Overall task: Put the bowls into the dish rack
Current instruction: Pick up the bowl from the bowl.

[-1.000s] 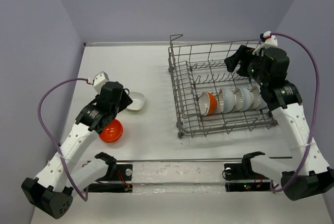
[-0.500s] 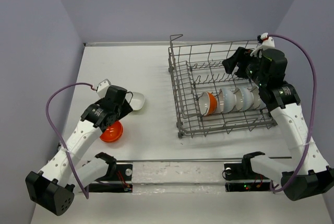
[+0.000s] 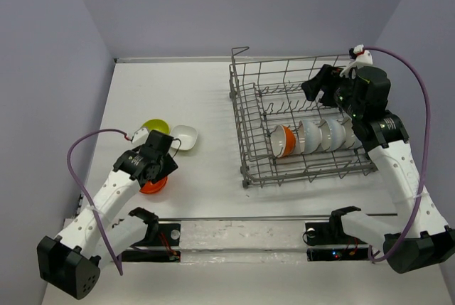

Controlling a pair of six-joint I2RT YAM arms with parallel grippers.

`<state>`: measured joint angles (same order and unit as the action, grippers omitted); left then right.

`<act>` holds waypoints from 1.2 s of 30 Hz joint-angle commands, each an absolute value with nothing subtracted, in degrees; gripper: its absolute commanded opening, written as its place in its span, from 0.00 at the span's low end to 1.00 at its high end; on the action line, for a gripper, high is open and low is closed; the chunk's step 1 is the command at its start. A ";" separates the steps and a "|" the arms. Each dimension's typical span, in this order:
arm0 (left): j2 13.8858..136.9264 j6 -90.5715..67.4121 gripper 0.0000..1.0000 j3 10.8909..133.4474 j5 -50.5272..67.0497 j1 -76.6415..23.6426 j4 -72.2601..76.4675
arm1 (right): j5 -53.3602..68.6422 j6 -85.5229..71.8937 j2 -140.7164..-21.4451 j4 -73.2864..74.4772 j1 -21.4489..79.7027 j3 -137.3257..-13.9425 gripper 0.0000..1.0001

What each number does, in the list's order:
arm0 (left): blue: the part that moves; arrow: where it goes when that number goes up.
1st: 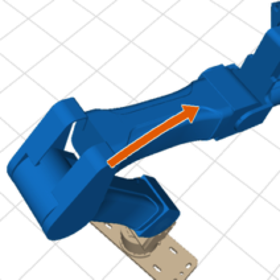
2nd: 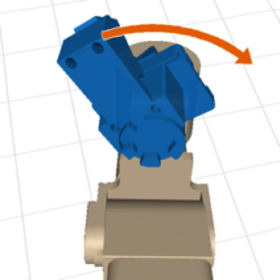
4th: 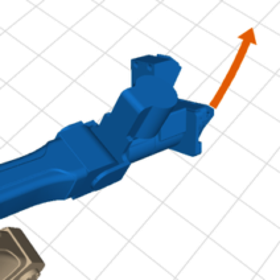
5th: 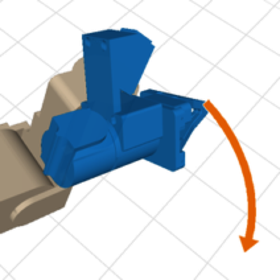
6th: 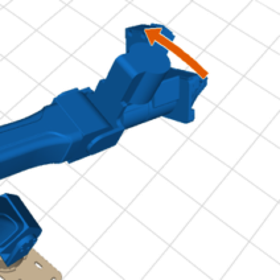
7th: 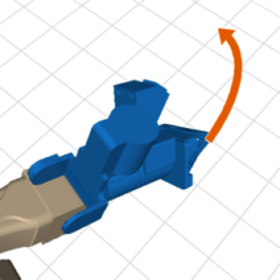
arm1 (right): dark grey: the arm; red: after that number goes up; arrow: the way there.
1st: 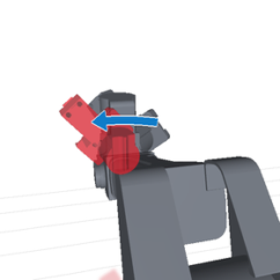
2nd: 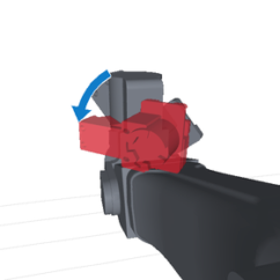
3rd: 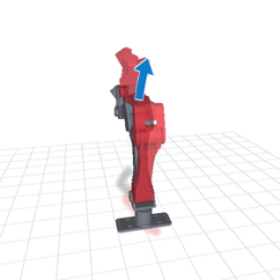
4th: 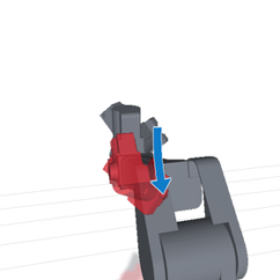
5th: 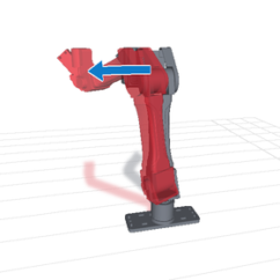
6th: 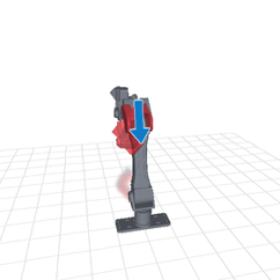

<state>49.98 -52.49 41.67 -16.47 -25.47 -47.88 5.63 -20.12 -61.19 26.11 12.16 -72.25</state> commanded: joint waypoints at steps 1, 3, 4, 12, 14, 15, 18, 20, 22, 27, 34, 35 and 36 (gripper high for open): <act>49.48 -54.31 0.53 40.26 -15.74 -25.22 -48.87 | 6.33 -19.51 -60.73 23.12 13.10 -72.07 0.78; 49.57 -54.67 0.51 39.82 -15.38 -25.14 -48.69 | 6.33 -19.42 -60.56 23.12 13.10 -71.98 0.78; 49.66 -54.84 0.51 39.90 -15.64 -25.14 -48.78 | 6.33 -19.25 -60.56 23.12 13.10 -71.98 0.78; 50.36 -55.11 0.49 41.04 -17.49 -23.12 -49.31 | 6.15 -18.90 -60.03 23.20 13.10 -71.54 0.78; 50.97 -53.79 0.48 41.92 -18.10 -21.54 -49.57 | 6.06 -18.90 -59.94 23.12 13.62 -71.54 0.79; 51.24 -53.44 0.48 42.36 -18.28 -21.19 -49.74 | 5.98 -18.81 -59.94 23.12 13.62 -71.54 0.79; 52.20 -51.77 0.48 42.89 -18.11 -19.52 -49.13 | 5.80 -18.63 -60.03 23.12 13.62 -71.45 0.78; 53.25 -50.89 0.48 42.63 -16.88 -18.64 -48.34 | 5.63 -18.46 -59.94 23.12 14.15 -71.37 0.79; 54.05 -50.36 0.48 42.28 -16.09 -18.46 -47.29 | 5.27 -18.28 -59.85 23.12 14.15 -71.28 0.79; 56.69 -49.40 0.48 42.54 -16.52 -18.11 -45.27 | 4.57 -18.02 -59.50 23.38 14.68 -71.37 0.79; 59.50 -47.90 0.48 45.26 -17.49 -17.76 -43.95 | 4.13 -17.58 -59.94 23.29 15.21 -71.28 0.79; 60.29 -47.47 0.48 45.44 -17.23 -17.67 -43.51 | 4.13 -17.67 -59.94 23.29 15.21 -71.19 0.79; 60.55 -47.29 0.48 45.53 -17.05 -17.67 -43.24 | 4.04 -17.58 -60.03 23.29 15.21 -71.19 0.79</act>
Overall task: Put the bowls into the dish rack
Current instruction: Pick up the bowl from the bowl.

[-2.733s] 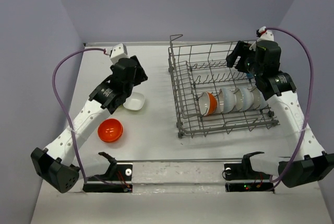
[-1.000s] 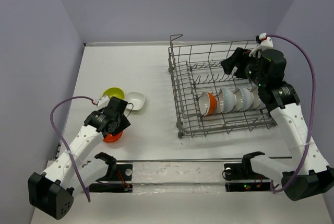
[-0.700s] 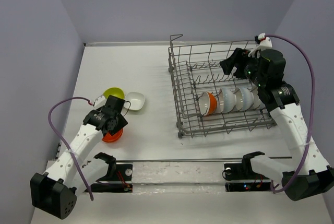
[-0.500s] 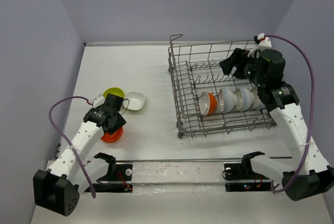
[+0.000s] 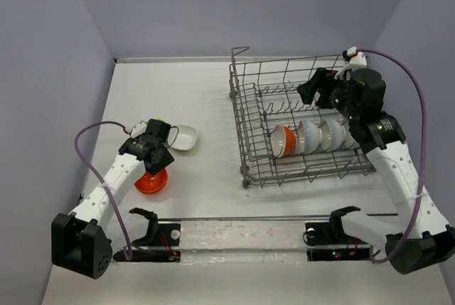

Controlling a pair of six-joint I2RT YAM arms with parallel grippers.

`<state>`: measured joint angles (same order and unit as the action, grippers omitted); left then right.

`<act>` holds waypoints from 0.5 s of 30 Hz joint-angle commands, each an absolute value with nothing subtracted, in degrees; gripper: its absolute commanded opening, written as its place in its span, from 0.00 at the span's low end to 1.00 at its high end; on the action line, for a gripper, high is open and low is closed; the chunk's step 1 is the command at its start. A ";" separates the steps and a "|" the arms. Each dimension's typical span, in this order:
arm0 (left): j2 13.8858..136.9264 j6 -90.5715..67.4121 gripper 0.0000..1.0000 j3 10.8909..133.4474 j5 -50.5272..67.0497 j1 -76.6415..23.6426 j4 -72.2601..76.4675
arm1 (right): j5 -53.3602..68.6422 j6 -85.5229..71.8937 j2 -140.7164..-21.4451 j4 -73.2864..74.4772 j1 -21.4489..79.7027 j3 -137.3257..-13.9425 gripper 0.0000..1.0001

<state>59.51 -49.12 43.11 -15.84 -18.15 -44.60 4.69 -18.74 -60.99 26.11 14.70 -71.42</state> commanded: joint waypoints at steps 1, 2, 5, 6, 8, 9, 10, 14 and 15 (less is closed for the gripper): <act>60.90 -47.02 0.48 45.44 -16.70 -17.58 -42.89 | 4.04 -17.58 -60.03 23.29 15.21 -71.19 0.79; 61.17 -46.67 0.48 45.44 -16.35 -17.58 -42.46 | 3.96 -17.58 -60.12 23.29 15.21 -71.19 0.79; 62.31 -45.88 0.45 45.35 -15.65 -17.32 -41.84 | 3.95 -17.49 -60.21 23.29 15.21 -71.10 0.79; 62.58 -45.53 0.45 45.35 -15.47 -17.23 -41.75 | 3.96 -17.49 -60.38 23.29 15.21 -71.10 0.79; 62.58 -45.35 0.45 45.35 -15.38 -17.14 -41.66 | 3.96 -17.40 -60.47 23.29 15.21 -71.10 0.79; 62.67 -45.09 0.45 45.44 -15.21 -17.05 -41.66 | 3.96 -17.32 -60.56 23.29 15.21 -71.10 0.79; 62.67 -44.74 0.44 45.35 -15.21 -16.96 -41.66 | 3.96 -17.31 -60.56 23.29 15.21 -71.19 0.79; 62.67 -44.21 0.43 45.18 -14.24 -16.52 -41.40 | 4.13 -17.40 -60.82 23.29 15.21 -71.28 0.79; 62.67 -44.30 0.43 45.00 -13.80 -16.52 -41.22 | 4.22 -17.32 -60.82 23.29 15.21 -71.19 0.79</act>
<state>62.85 -45.60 43.55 -14.55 -17.06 -41.63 4.47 -18.15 -61.06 26.11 14.70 -71.40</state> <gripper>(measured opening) 0.438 0.786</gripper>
